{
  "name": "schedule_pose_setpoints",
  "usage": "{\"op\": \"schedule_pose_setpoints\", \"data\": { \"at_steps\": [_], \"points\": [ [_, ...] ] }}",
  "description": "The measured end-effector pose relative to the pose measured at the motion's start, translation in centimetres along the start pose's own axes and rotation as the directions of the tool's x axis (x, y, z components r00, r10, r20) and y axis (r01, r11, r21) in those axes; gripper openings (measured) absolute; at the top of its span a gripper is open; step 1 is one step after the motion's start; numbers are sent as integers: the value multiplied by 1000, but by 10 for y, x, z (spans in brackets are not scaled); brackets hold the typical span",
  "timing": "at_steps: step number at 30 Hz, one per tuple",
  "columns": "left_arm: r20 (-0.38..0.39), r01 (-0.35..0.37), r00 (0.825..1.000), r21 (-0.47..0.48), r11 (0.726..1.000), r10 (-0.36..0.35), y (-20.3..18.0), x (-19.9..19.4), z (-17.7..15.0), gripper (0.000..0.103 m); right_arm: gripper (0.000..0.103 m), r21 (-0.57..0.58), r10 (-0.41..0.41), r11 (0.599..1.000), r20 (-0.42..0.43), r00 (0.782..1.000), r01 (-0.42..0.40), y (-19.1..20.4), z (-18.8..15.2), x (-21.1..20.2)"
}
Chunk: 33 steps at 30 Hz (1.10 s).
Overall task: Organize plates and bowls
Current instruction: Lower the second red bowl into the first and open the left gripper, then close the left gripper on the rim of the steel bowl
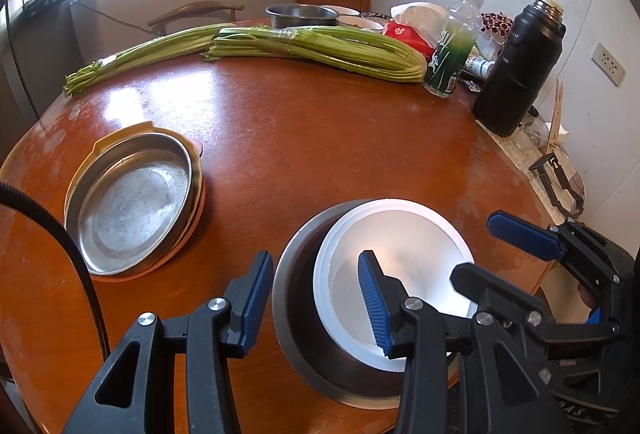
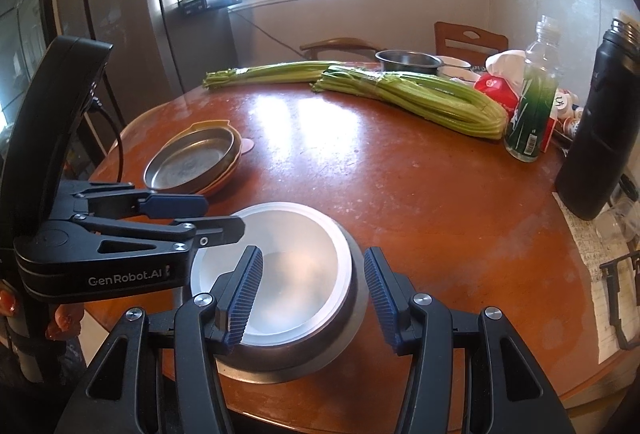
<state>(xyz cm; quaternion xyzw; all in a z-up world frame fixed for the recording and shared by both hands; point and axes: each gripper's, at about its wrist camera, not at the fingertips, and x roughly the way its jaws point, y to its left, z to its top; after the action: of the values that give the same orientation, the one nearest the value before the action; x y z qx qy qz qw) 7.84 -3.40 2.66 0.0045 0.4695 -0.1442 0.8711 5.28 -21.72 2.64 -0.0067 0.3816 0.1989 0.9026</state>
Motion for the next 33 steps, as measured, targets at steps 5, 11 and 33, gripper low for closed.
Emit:
{"op": "schedule_pose_setpoints", "data": {
  "at_steps": [5, 11, 33],
  "points": [
    [0, -6, 1000, -7, 1000, 6, 2, 1, -3, 45, 56, 20, 1, 1000, -6, 1000, -1, -6, -2, 3],
    [14, -8, 1000, -2, 1000, 8, 1, 0, -7, 47, 61, 46, 2, 999, -14, 1000, -1, -13, -3, 7],
    [-38, 99, 994, -117, 988, -105, 24, 23, -21, 57, 67, 181, 109, 980, -136, 985, -84, -27, -23, 37]
  ]
}}
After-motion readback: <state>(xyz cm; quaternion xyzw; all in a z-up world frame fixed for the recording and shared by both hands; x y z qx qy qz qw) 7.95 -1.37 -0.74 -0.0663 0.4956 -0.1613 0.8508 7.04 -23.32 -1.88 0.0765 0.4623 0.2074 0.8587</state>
